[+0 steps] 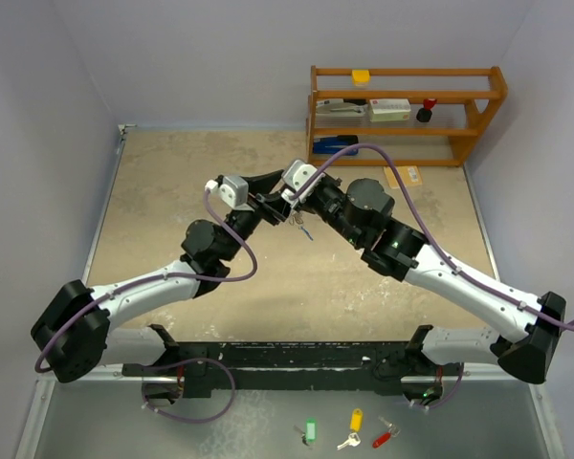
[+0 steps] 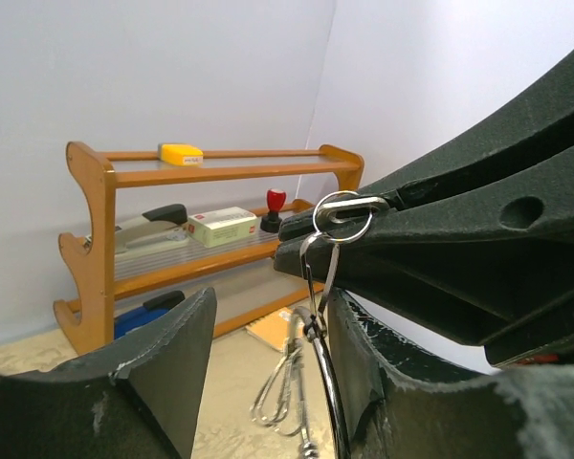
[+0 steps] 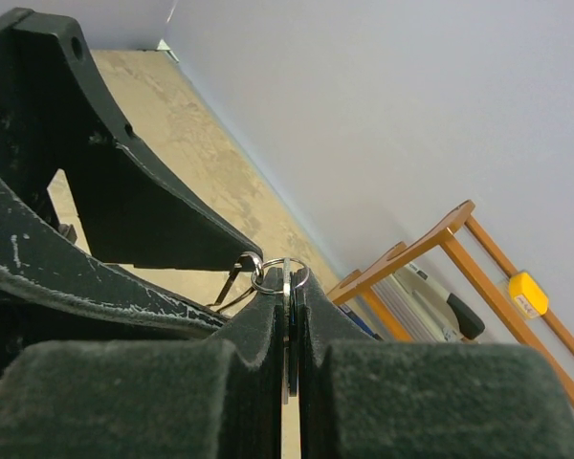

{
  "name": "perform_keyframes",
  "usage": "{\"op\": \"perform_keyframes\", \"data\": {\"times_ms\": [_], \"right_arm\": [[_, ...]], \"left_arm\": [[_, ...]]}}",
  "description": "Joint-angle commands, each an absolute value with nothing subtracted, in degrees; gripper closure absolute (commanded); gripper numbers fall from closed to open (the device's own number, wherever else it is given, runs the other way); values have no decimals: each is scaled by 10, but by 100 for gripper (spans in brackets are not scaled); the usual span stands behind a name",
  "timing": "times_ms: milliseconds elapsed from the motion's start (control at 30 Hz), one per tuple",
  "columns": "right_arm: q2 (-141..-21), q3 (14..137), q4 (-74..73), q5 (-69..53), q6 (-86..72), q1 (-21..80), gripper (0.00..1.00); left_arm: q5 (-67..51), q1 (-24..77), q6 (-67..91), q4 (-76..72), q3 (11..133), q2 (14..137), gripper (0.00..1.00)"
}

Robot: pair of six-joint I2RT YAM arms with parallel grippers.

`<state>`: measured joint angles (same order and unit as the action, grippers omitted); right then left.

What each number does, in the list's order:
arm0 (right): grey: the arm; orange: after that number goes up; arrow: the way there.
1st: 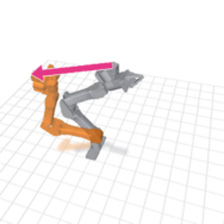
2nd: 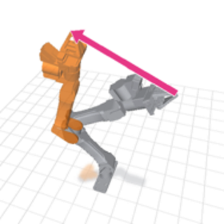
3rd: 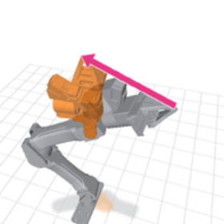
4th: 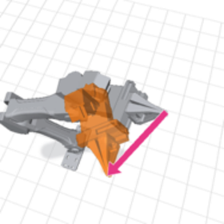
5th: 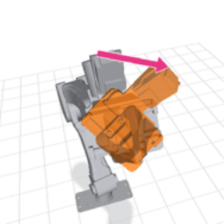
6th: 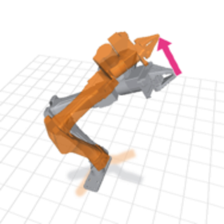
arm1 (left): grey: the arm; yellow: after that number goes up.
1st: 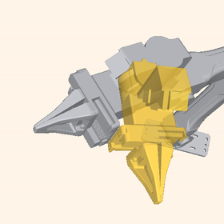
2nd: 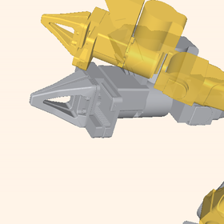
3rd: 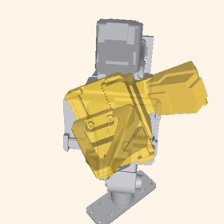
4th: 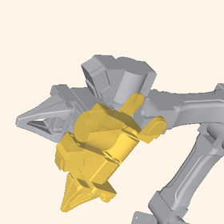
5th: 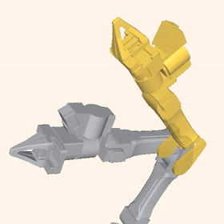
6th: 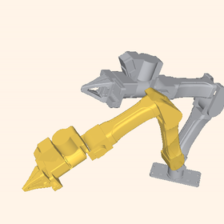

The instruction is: Remove the keys from the keyring

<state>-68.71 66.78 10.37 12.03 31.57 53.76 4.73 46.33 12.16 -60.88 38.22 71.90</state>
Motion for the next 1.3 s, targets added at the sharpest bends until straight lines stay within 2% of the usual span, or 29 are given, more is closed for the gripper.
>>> {"op": "perform_keyframes", "data": {"times_ms": [0,500,1000,1267], "right_arm": [[-691,689,142,137,323,544,100],[-691,688,139,142,322,549,100],[-693,690,135,147,326,554,100],[-690,689,134,150,326,555,100]], "left_arm": [[72,469,103,-665,373,698,53],[114,473,99,-727,353,695,57],[52,474,92,-732,358,701,64],[32,474,79,-692,369,695,74]]}}
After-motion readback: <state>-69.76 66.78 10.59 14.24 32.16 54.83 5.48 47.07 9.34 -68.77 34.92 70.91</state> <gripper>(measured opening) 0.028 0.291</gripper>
